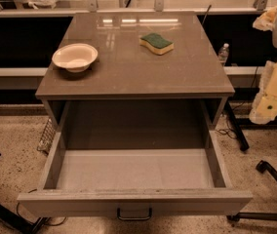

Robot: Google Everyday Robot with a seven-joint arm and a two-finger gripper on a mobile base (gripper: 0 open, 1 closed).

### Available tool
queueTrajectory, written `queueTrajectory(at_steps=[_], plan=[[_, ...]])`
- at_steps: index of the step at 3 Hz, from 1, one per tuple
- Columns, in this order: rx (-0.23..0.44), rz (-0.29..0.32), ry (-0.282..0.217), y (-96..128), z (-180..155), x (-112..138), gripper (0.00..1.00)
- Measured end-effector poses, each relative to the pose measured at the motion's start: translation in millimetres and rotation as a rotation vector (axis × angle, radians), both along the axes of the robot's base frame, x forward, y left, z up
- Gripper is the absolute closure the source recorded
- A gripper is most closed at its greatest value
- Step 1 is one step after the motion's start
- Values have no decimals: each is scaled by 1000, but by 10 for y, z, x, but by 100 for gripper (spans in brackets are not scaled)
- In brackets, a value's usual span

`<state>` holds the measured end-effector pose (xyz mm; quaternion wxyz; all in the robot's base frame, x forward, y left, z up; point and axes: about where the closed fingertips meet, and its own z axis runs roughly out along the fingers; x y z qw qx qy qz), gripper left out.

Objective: Close top drawer

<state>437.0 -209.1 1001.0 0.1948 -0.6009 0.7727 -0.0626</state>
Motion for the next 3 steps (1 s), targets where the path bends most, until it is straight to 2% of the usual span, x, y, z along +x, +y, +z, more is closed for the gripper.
queueTrajectory(at_steps=[1,2,3], plan=[[0,0,0,0,1,0,0],[25,-20,1,-16,-178,-28,0],[90,-43,-24,-87,-449,-255,0]])
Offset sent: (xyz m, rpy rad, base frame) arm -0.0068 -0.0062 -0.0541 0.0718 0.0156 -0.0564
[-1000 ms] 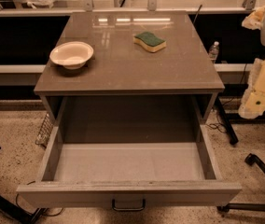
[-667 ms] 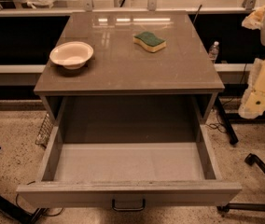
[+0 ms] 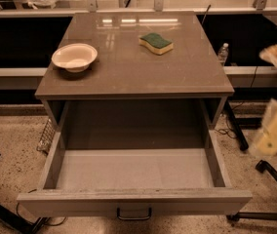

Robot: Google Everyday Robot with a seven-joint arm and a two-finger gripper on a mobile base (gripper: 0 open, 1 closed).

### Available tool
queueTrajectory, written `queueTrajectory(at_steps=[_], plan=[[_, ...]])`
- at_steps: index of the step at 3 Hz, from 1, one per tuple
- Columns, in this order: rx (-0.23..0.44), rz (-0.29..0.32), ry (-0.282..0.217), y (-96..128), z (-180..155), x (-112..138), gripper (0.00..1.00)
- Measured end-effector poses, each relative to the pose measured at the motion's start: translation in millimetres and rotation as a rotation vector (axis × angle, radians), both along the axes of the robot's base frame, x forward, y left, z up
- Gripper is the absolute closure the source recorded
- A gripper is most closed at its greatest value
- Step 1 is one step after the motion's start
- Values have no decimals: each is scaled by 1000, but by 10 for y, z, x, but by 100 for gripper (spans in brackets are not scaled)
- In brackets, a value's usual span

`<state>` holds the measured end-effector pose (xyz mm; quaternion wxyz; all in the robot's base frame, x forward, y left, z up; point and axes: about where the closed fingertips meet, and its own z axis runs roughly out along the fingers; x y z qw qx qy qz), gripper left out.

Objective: Close top drawer

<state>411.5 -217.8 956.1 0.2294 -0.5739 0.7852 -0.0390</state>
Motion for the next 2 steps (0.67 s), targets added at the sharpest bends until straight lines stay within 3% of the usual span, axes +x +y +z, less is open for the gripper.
queueTrajectory(at_steps=[1,2], plan=[[133,-83,-56,-302,-623,-467,3],[226,-117,-54,-441,-1226,-791,25]])
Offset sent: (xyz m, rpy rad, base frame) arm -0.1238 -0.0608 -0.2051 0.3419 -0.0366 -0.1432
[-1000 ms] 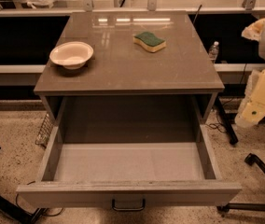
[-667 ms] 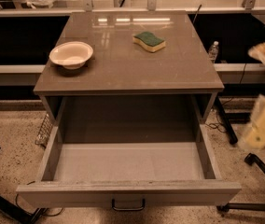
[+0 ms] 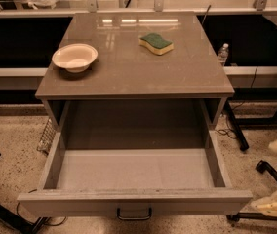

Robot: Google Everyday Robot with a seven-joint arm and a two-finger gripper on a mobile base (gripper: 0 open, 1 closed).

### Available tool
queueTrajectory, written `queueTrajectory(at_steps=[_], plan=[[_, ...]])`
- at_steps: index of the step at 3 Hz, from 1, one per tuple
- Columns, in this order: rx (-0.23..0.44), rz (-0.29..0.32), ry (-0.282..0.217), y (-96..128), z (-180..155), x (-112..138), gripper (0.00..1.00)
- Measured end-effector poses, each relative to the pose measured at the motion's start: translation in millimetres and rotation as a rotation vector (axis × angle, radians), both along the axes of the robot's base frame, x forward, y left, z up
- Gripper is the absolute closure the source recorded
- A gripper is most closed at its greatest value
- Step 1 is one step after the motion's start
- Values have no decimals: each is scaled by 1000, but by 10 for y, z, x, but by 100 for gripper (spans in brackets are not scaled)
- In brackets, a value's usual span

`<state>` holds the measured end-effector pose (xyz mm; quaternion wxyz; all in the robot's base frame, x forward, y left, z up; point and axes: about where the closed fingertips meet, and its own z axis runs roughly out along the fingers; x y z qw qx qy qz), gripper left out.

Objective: Close top drawer

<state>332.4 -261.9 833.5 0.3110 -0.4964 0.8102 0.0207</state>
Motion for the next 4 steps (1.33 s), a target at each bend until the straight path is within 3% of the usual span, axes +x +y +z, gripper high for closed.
queueTrajectory(at_steps=[1,2,3,4], plan=[[69,-11,29,-56,-546,-256,49],[97,-8,53,-50,-825,-369,71],[85,16,61,22,-872,-415,95],[84,18,61,29,-869,-419,100]])
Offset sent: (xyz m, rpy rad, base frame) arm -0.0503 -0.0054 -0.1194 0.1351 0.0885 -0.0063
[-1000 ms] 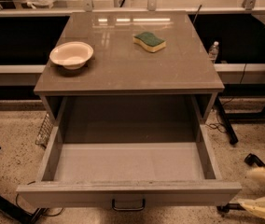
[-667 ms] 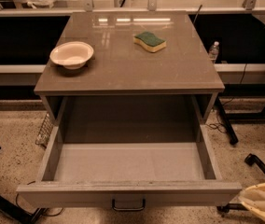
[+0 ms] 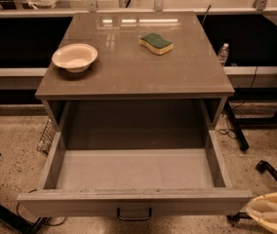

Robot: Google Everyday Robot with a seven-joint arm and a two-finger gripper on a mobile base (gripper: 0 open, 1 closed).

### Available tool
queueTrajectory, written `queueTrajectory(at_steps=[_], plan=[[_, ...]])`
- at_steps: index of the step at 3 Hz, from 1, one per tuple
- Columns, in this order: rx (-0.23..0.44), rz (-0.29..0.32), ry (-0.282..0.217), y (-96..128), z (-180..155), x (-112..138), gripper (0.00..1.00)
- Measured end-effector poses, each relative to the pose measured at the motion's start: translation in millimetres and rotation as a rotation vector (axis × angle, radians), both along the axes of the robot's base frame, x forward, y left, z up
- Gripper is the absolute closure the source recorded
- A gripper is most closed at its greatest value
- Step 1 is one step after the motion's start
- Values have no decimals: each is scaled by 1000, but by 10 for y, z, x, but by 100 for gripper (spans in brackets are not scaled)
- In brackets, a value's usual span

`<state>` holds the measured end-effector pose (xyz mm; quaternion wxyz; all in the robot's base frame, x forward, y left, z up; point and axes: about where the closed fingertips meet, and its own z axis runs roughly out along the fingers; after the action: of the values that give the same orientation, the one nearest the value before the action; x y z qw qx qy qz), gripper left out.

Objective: Close top drawer

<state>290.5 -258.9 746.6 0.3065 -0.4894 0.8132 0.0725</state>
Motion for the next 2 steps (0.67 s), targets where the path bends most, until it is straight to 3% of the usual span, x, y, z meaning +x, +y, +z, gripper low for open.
queueTrajectory(at_steps=[1,2], plan=[[0,0,0,0,0,0,100],[46,19,36,118,-402,28,100]])
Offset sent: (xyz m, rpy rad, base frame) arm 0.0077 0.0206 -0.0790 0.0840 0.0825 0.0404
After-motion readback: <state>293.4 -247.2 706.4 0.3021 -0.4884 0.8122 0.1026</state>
